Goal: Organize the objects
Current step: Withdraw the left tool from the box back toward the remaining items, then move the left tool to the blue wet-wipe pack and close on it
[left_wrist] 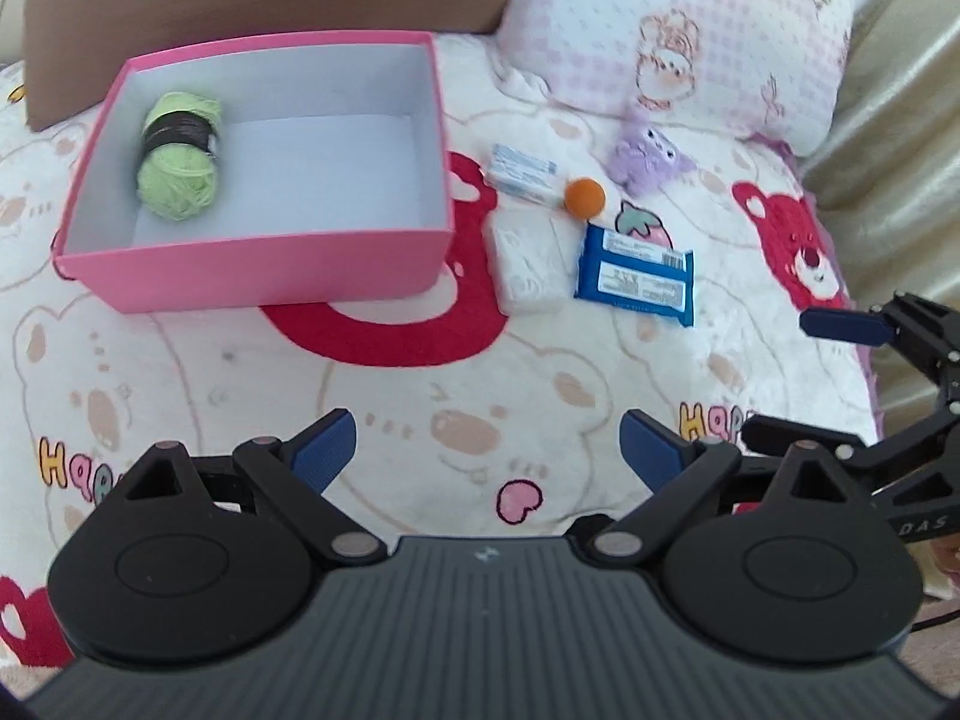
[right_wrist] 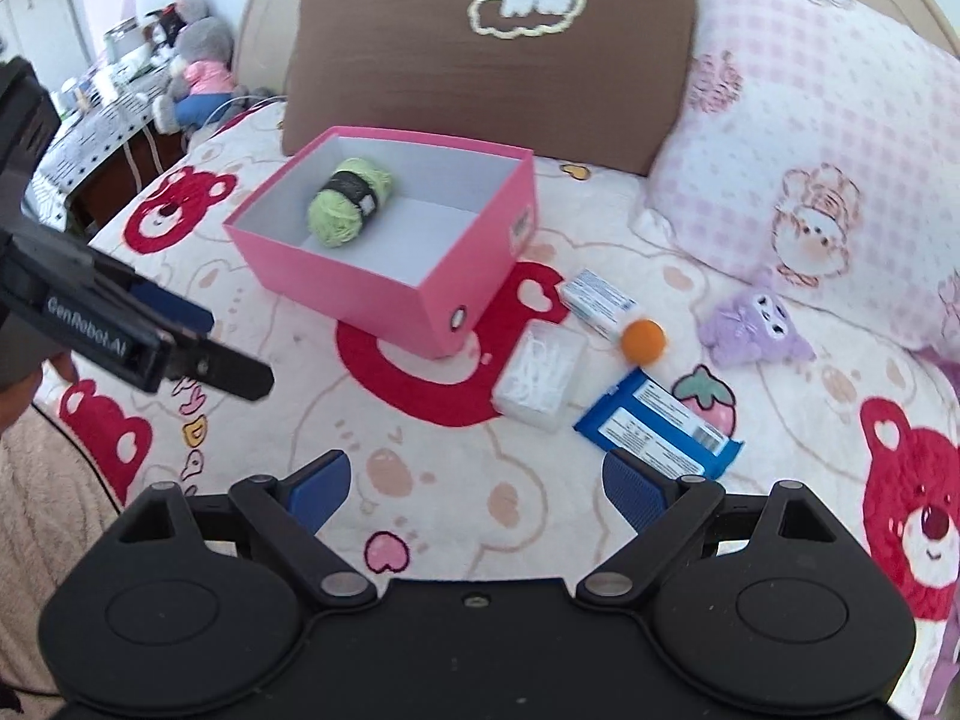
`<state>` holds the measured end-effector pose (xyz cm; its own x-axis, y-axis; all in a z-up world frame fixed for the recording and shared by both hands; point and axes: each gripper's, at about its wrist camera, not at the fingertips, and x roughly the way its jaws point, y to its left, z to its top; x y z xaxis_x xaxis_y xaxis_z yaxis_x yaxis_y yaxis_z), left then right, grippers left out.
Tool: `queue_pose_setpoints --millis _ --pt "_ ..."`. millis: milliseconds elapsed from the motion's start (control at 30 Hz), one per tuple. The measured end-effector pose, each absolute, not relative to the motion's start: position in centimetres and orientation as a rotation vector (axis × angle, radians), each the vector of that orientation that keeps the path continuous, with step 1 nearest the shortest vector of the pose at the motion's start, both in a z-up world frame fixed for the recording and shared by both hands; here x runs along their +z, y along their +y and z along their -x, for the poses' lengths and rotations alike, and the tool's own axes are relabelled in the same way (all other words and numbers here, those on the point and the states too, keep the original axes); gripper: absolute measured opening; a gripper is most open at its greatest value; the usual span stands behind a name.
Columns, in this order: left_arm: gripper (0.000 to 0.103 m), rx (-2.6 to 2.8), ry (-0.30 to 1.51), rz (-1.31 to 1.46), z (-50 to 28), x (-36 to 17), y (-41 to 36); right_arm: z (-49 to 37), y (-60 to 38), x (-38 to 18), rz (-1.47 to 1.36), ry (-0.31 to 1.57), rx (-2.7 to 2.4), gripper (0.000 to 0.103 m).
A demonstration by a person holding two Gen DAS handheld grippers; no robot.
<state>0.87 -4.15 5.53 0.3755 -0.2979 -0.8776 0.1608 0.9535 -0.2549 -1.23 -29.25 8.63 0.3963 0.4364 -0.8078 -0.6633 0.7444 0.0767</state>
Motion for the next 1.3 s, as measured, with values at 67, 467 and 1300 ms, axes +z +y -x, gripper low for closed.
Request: queue_pose_setpoints --millis 67,467,1300 --pt "0.095 -0.291 1.142 0.08 -0.9 5.1 -5.3 1.4 -29.7 8.4 0.255 0.925 0.711 0.093" --pt "0.094 -0.361 1.117 0.082 -1.9 2.4 -8.5 2.3 -31.8 5.9 0.32 0.765 0.601 0.093" --pt "0.092 -0.485 1.02 0.16 -8.9 -0.8 -14.5 -1.1 -34.2 1.2 0.32 0.684 0.513 0.091"
